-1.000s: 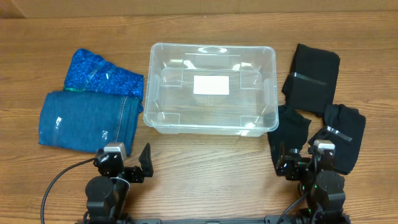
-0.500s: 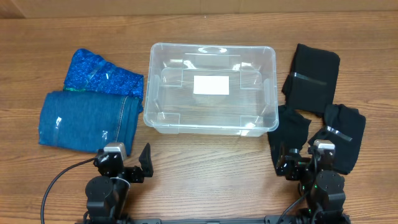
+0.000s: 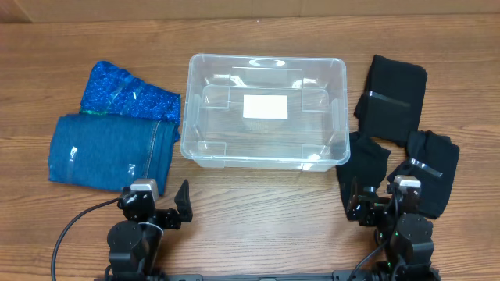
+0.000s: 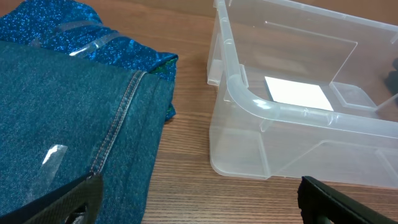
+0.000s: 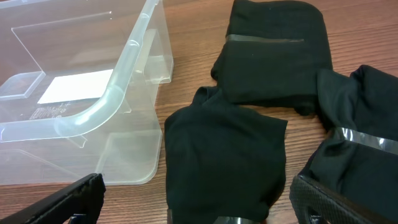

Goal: Pack container

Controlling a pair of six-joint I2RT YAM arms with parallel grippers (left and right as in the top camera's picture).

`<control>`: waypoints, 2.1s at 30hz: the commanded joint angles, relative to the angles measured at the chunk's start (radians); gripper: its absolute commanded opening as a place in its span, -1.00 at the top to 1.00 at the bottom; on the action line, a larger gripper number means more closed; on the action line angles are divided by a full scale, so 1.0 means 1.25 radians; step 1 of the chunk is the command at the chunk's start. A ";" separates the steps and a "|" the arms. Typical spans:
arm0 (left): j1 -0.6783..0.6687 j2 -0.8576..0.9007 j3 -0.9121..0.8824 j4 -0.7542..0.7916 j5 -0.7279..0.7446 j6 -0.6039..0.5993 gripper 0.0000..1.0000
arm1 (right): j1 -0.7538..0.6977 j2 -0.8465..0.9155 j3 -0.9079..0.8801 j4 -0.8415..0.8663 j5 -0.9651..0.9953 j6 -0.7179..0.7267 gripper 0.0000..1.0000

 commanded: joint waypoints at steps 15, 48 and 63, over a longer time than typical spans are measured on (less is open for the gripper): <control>0.003 0.252 0.488 -0.237 -0.238 -0.051 -1.00 | -0.002 -0.008 -0.014 -0.001 0.001 -0.003 -1.00; 0.632 1.729 1.059 -0.214 0.338 0.376 -0.81 | -0.002 -0.008 -0.014 -0.001 0.001 -0.003 -1.00; 0.679 1.296 1.304 -0.538 0.853 0.054 0.92 | -0.002 -0.008 -0.013 -0.001 0.001 -0.003 -1.00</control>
